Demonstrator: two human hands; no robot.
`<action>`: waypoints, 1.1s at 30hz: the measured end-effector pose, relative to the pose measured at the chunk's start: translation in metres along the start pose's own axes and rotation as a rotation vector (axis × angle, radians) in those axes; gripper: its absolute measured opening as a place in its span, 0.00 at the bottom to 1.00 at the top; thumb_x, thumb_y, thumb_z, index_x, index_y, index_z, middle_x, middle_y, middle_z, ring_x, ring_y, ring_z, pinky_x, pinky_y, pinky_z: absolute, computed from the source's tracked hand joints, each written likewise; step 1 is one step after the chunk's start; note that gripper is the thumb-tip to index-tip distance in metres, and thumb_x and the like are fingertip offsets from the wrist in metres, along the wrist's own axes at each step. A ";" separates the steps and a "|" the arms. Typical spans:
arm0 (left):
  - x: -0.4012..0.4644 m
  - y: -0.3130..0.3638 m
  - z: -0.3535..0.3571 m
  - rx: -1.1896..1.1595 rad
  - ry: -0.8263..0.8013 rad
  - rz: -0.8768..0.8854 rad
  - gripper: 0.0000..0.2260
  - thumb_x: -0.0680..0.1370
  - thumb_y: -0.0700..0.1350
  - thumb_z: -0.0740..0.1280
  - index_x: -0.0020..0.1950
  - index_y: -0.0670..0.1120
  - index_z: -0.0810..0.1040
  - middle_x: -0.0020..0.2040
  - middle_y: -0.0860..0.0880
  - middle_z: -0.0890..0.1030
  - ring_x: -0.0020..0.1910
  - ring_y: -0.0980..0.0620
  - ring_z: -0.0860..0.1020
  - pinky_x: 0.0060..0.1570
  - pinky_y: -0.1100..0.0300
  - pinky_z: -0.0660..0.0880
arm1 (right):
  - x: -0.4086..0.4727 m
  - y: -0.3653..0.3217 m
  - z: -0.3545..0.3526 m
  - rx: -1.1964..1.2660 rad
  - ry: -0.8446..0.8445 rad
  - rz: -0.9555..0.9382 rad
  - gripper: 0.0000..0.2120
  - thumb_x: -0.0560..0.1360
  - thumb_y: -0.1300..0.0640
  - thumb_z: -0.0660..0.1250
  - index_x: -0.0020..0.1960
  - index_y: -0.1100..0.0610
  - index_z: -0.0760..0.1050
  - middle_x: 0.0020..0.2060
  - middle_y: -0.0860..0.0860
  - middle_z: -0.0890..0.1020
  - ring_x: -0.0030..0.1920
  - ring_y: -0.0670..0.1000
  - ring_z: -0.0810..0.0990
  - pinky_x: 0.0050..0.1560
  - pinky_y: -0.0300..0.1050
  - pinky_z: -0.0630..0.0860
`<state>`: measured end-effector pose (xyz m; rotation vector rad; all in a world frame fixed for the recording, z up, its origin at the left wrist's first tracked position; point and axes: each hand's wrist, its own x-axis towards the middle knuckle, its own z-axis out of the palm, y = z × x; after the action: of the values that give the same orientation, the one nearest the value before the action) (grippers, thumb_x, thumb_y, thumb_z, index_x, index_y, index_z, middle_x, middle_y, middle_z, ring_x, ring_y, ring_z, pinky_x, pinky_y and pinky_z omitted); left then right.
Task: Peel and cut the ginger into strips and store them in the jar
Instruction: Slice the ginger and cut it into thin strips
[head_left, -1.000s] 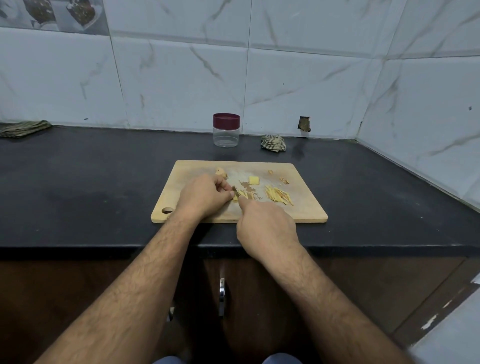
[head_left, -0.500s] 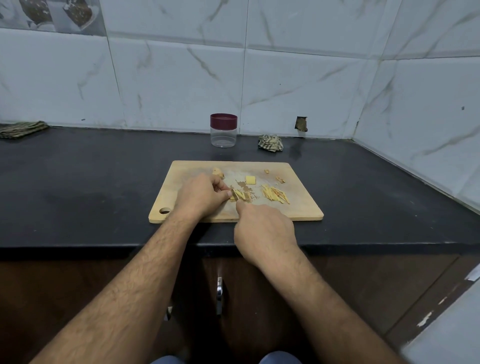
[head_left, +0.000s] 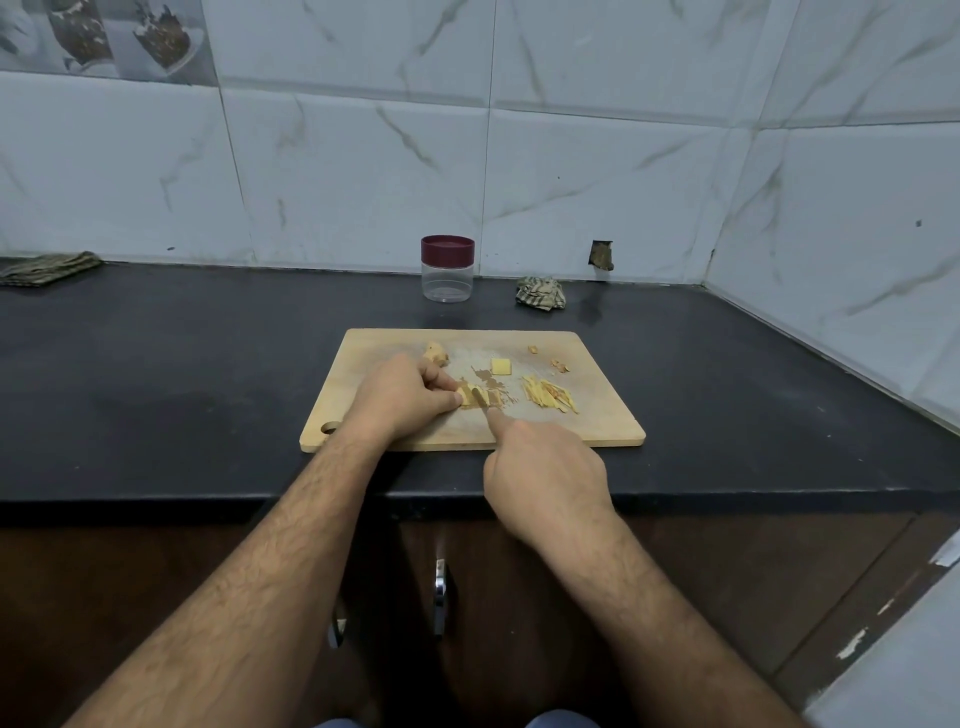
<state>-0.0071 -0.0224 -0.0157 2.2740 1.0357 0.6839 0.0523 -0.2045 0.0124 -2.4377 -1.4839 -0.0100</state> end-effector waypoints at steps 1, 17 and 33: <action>0.000 0.000 0.000 0.005 0.007 0.001 0.05 0.73 0.49 0.74 0.48 0.54 0.86 0.44 0.59 0.82 0.48 0.57 0.78 0.46 0.59 0.72 | 0.000 0.001 0.000 0.002 0.001 -0.002 0.26 0.81 0.58 0.56 0.77 0.47 0.60 0.52 0.51 0.80 0.52 0.53 0.77 0.43 0.46 0.71; -0.001 0.000 0.002 0.011 0.045 -0.017 0.06 0.73 0.50 0.74 0.49 0.53 0.86 0.40 0.61 0.80 0.47 0.58 0.78 0.44 0.62 0.70 | 0.013 -0.004 0.002 0.008 -0.008 -0.021 0.26 0.81 0.57 0.55 0.78 0.45 0.58 0.60 0.52 0.78 0.60 0.55 0.76 0.51 0.47 0.72; 0.001 -0.002 0.003 0.046 0.044 -0.021 0.05 0.73 0.51 0.74 0.48 0.55 0.85 0.50 0.58 0.84 0.51 0.59 0.78 0.46 0.61 0.72 | 0.004 0.004 0.005 -0.041 -0.044 -0.060 0.24 0.80 0.58 0.54 0.75 0.45 0.62 0.44 0.50 0.75 0.45 0.52 0.74 0.40 0.46 0.70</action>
<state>-0.0055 -0.0214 -0.0194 2.2935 1.1047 0.7114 0.0567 -0.2013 0.0070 -2.4392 -1.5898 0.0008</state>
